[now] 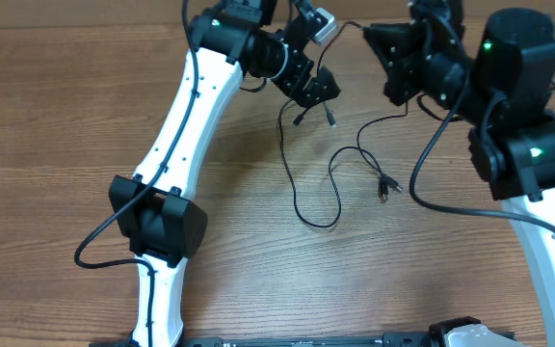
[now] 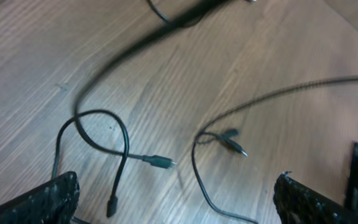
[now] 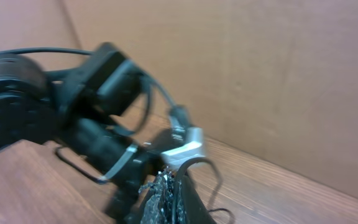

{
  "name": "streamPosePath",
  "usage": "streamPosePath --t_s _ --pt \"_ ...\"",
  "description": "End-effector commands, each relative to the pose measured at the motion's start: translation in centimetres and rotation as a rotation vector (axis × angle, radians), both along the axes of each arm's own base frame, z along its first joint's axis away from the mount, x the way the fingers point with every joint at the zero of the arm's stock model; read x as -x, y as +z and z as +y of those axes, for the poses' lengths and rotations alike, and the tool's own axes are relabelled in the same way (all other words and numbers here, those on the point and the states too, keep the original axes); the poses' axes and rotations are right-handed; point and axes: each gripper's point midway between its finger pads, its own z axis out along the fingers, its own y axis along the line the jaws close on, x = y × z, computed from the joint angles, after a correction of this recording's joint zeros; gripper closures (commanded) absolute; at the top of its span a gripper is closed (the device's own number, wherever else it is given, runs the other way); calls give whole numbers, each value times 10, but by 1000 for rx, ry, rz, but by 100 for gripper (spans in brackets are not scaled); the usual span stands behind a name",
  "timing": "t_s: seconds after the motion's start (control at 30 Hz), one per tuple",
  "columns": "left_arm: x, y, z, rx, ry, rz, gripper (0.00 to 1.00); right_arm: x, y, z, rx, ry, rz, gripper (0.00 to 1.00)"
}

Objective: Untangle cables

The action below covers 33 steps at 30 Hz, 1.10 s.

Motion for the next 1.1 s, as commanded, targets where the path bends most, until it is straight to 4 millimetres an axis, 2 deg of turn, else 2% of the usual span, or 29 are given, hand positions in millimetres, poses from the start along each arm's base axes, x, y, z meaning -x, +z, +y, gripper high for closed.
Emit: streamPosePath --t_s 0.0,0.1,0.3,0.47,0.67,0.87,1.07 --pt "16 17 0 83 -133 -32 0 -1 21 -25 -49 -65 -19 96" --pt "17 14 6 67 -141 -37 0 0 22 -34 -67 -45 -11 96" --pt "-1 23 6 96 -83 -72 0 24 29 -15 -114 176 -17 96" --pt "-23 36 1 154 32 -69 0 39 33 -3 -125 290 -28 96" --pt "-50 28 12 72 274 -47 0 59 38 10 -147 430 -40 96" --pt "-55 18 16 18 318 -66 0 70 45 16 -161 511 -67 96" --pt "-51 9 10 -3 313 -53 0 84 54 21 -173 606 -107 96"
